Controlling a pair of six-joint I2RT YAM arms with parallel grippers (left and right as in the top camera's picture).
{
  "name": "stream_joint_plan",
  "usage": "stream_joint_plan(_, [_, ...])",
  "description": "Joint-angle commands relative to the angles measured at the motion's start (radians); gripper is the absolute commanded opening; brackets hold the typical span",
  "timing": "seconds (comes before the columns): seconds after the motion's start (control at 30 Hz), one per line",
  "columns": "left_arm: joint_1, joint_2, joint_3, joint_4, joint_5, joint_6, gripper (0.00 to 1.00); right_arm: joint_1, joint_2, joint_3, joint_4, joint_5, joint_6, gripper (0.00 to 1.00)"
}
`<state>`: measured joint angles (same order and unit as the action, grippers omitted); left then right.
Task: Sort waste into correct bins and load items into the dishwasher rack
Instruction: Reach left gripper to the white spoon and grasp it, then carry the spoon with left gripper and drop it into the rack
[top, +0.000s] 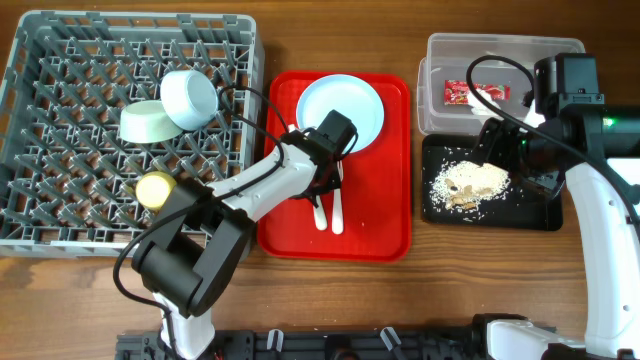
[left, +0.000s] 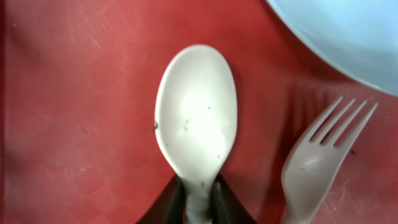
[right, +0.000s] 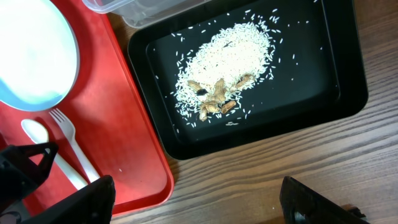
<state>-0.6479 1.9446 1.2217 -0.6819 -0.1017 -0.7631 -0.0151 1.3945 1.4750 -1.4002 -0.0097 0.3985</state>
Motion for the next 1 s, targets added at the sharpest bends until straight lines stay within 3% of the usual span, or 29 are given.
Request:
stream_joint_plan(0.0, [0.003,0.030,-0.039,-0.002,0.040,0.000,0.11,-0.002,-0.011,0.000,-0.004,0.013,-0.010,0.85])
stream_joint_plan(0.2, [0.037,-0.031,-0.038,-0.006,-0.016,0.008,0.04,-0.002,-0.011,0.000,-0.004,0.013,-0.010,0.85])
stream_joint_plan(0.47, [0.051,-0.232,-0.037,-0.008,-0.028,0.092,0.04,-0.002,-0.011,0.000,-0.004,0.013,-0.012,0.85])
stream_joint_plan(0.63, [0.079,-0.382,-0.030,-0.049,-0.129,0.233,0.04,-0.002,-0.011,0.000,-0.004,0.013,-0.018,0.85])
stream_joint_plan(0.67, [0.157,-0.450,-0.006,-0.094,-0.131,0.329,0.04,-0.002,-0.011,0.000,-0.004,0.013,-0.018,0.85])
stream_joint_plan(0.87, [0.369,-0.497,0.018,-0.105,-0.033,0.614,0.04,-0.002,-0.011,0.000,-0.003,0.013,-0.018,0.85])
stream_joint_plan(0.97, [0.432,-0.489,0.018,-0.100,-0.008,0.655,0.04,-0.002,-0.011,0.000,-0.003,0.013,-0.018,0.85])
